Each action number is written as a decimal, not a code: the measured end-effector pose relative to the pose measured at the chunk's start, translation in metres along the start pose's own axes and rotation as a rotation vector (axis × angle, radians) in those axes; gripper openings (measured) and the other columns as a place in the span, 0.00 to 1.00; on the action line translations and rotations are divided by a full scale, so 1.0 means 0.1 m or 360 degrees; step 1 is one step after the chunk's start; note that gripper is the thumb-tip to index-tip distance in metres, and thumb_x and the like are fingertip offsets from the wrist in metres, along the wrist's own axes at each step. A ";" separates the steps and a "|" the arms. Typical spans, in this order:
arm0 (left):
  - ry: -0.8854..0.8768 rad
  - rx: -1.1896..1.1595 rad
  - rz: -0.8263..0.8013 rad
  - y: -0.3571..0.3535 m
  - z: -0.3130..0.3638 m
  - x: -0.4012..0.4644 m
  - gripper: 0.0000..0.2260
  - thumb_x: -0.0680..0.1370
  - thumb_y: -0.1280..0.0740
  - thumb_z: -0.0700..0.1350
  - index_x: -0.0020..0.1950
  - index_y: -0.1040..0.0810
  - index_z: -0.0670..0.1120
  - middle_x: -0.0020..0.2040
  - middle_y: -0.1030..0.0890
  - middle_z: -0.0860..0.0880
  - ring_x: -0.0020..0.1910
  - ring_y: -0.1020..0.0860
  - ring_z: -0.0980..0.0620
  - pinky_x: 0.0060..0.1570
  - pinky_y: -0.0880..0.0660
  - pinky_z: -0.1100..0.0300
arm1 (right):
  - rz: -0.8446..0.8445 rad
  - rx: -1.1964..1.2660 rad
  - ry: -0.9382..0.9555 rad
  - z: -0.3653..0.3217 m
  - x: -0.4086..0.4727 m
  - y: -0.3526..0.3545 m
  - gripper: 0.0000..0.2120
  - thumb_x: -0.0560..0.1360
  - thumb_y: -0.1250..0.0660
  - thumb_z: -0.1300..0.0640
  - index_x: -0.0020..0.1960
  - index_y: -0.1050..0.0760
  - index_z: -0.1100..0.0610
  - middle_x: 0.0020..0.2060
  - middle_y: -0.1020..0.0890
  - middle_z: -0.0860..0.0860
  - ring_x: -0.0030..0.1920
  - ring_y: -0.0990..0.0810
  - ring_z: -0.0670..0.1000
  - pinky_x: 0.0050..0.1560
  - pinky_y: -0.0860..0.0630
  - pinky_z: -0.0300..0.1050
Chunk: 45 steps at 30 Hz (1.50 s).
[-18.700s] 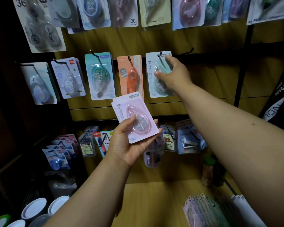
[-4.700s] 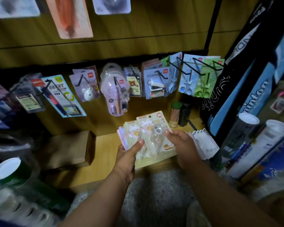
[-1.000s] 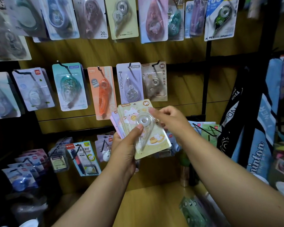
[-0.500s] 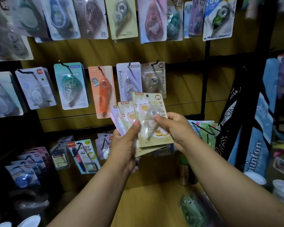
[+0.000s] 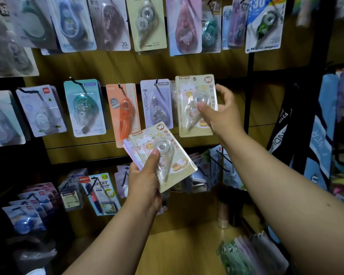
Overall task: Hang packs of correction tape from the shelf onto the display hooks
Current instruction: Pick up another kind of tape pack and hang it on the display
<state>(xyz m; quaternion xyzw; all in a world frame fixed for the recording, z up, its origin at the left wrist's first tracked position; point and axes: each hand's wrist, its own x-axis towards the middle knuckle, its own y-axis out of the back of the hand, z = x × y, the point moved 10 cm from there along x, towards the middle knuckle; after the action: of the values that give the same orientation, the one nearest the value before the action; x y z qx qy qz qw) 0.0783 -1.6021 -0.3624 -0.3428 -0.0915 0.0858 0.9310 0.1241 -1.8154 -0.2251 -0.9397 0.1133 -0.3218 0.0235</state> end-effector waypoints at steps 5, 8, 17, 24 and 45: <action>0.0014 -0.0004 0.0000 -0.01 0.00 -0.02 0.14 0.77 0.31 0.42 0.62 0.24 0.47 0.52 0.15 0.45 0.46 0.15 0.44 0.37 0.18 0.44 | 0.0011 -0.0060 0.0026 0.02 0.20 -0.06 0.24 0.71 0.27 0.58 0.62 0.31 0.46 0.57 0.19 0.53 0.51 0.17 0.52 0.48 0.17 0.51; 0.0025 0.0024 -0.0007 0.00 -0.02 -0.02 0.14 0.77 0.31 0.43 0.63 0.24 0.47 0.54 0.15 0.45 0.47 0.15 0.43 0.37 0.18 0.45 | 0.0043 -0.0056 0.0025 0.06 0.24 -0.05 0.24 0.71 0.27 0.56 0.64 0.30 0.48 0.58 0.20 0.52 0.53 0.17 0.52 0.46 0.17 0.49; 0.0024 -0.0017 -0.0036 0.02 -0.02 -0.01 0.15 0.77 0.32 0.43 0.64 0.24 0.48 0.55 0.15 0.45 0.49 0.15 0.44 0.40 0.18 0.44 | 0.0064 -0.0007 -0.0015 0.05 0.27 -0.12 0.23 0.71 0.27 0.56 0.64 0.27 0.51 0.57 0.19 0.51 0.53 0.17 0.51 0.51 0.18 0.51; 0.0033 -0.0024 -0.0091 -0.01 -0.04 -0.01 0.15 0.78 0.32 0.43 0.65 0.25 0.48 0.55 0.16 0.44 0.50 0.16 0.43 0.43 0.19 0.42 | 0.0153 -0.0107 -0.0042 0.09 0.25 -0.05 0.22 0.71 0.27 0.55 0.65 0.27 0.52 0.57 0.20 0.49 0.53 0.18 0.49 0.51 0.18 0.48; -0.0086 0.0114 -0.0175 -0.17 0.07 -0.07 0.20 0.75 0.29 0.44 0.66 0.26 0.46 0.53 0.15 0.43 0.46 0.15 0.42 0.47 0.22 0.34 | -0.0481 -0.0219 -0.0524 0.38 -0.79 -0.45 0.20 0.68 0.25 0.47 0.51 0.25 0.58 0.42 0.19 0.49 0.35 0.21 0.42 0.26 0.28 0.32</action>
<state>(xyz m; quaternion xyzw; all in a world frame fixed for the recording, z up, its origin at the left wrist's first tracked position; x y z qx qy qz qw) 0.0716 -1.6125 -0.3468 -0.3014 -0.1323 0.0471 0.9431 0.0958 -1.7552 -0.2972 -0.9852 -0.0125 -0.1555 -0.0710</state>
